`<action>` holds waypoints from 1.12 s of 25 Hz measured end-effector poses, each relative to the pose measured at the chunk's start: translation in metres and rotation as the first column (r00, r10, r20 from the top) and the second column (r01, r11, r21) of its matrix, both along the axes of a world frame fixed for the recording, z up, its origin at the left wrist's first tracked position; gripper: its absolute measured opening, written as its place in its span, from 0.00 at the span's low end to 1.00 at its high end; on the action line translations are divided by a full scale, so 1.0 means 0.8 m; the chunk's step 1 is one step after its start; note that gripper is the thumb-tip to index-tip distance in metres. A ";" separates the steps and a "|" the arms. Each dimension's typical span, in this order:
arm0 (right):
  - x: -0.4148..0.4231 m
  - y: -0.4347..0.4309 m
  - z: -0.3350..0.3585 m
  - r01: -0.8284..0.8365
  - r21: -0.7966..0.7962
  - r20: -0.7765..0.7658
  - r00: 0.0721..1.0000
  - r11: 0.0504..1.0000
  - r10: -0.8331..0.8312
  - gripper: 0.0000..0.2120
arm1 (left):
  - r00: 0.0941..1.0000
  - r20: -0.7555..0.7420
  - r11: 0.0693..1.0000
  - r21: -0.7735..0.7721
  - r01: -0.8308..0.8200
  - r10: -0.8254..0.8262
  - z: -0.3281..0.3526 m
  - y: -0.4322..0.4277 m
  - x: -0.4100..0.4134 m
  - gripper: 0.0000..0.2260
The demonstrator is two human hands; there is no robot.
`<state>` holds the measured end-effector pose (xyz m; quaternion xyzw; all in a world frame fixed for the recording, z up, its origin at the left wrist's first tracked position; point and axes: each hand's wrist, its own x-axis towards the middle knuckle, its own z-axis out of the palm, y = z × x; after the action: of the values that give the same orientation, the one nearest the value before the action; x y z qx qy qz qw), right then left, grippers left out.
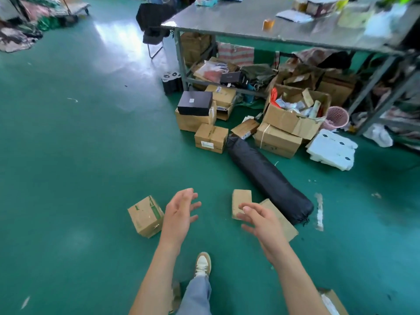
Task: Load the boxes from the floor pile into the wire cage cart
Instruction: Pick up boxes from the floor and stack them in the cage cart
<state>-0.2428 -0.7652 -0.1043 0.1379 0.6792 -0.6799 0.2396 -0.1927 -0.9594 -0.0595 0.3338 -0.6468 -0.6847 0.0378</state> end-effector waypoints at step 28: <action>-0.304 0.256 -0.209 0.593 0.191 0.282 0.730 0.782 -0.622 0.07 | 0.603 0.365 0.679 0.123 0.724 -0.709 -0.207 0.302 -0.503 0.10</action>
<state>-0.4857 -0.5600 -0.2711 0.4743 0.5757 -0.6573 0.1075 -0.5955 -0.7181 -0.2253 0.1728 -0.7328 -0.5507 -0.3603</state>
